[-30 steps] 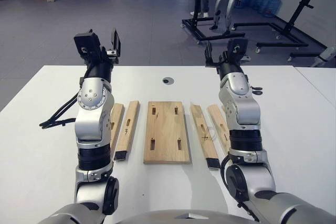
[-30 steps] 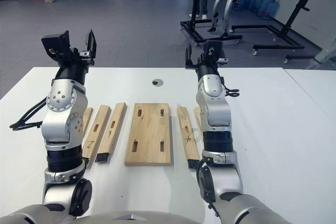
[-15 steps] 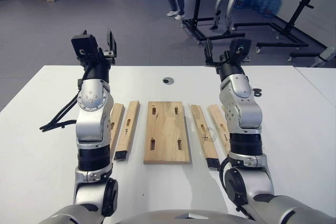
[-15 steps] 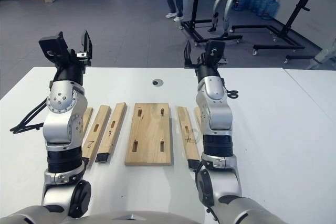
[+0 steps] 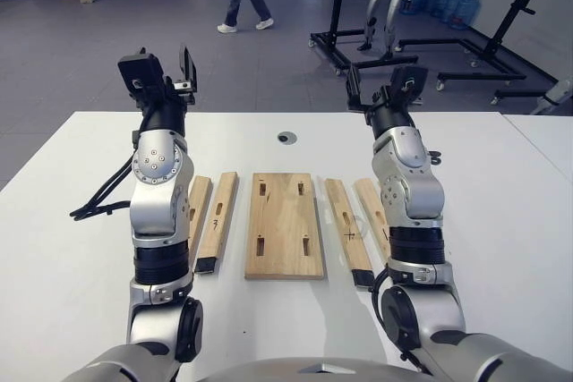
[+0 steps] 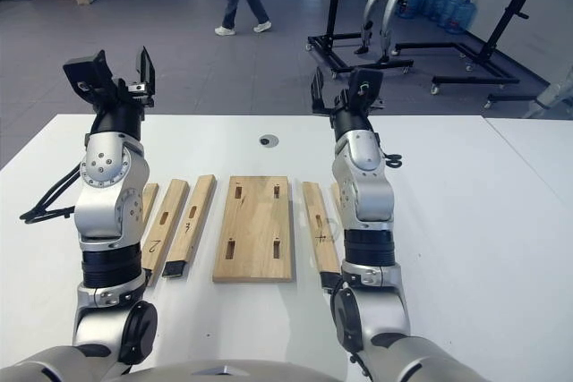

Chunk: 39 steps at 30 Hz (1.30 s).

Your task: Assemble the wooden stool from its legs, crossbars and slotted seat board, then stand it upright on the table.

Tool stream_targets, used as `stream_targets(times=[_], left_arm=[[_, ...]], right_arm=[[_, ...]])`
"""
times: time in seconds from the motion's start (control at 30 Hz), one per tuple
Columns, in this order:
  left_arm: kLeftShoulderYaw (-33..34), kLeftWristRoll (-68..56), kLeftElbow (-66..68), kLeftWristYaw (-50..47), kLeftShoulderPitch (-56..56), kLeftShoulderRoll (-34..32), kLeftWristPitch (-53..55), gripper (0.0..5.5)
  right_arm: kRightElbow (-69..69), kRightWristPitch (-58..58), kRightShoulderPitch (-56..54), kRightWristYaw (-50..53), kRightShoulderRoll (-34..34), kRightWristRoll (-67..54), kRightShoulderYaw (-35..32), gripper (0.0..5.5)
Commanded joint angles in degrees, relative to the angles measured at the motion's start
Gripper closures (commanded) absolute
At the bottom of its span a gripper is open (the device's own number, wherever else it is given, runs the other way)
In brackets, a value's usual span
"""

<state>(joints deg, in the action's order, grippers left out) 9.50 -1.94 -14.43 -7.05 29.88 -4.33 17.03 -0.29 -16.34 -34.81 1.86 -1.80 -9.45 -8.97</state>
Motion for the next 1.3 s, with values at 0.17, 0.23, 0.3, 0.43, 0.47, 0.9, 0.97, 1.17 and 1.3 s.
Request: stream_targets(times=[0.17, 0.23, 0.3, 0.43, 0.47, 0.9, 0.97, 1.17, 1.3], left_arm=[[0.38, -0.32, 1.61, -0.49, 1.08, 0.16, 0.13, 2.14], [0.32, -0.04, 1.78, -0.62, 1.19, 0.04, 0.19, 2.14], [0.4, 0.0, 1.91, -0.67, 0.96, -0.1, 0.18, 2.14], [0.14, 0.4, 2.35, -0.72, 1.25, -0.44, 0.34, 2.14], [0.22, 0.58, 2.5, -0.98, 1.25, -0.47, 0.46, 2.14], [0.03, 1.36, 2.88, -1.99, 1.19, -1.01, 1.9, 2.14], [0.03, 0.97, 2.59, -1.81, 0.99, -0.87, 3.4, 2.14], [2.31, -2.54, -7.15, 0.58, -6.66, -2.12, 19.12, 2.14], [6.07, -3.54, -16.48, 0.9, -14.44, -2.9, 27.22, 2.14]], right_arm=[[-0.51, 1.05, 0.09, -0.6, 0.54, -1.11, 0.38, 0.7], [-0.27, 1.17, 0.06, -0.45, 0.44, -0.82, 0.43, 0.7], [-0.26, 1.42, 0.14, -0.31, 0.42, -0.64, 0.48, 0.7], [0.27, 2.18, -0.24, -0.23, 0.26, -0.29, 0.67, 0.7], [0.23, 2.19, -0.16, -0.18, 0.25, -0.17, 0.78, 0.7], [0.79, 1.77, -0.39, 0.24, -0.12, 0.18, 0.65, 0.7], [0.78, 0.22, -0.27, 0.31, -0.33, 0.31, 0.9, 0.7], [-7.22, -20.27, 3.05, -9.29, -16.79, -5.96, -7.61, 0.7], [-11.13, -32.87, 8.7, -19.12, -30.4, -10.45, -11.5, 0.7]])
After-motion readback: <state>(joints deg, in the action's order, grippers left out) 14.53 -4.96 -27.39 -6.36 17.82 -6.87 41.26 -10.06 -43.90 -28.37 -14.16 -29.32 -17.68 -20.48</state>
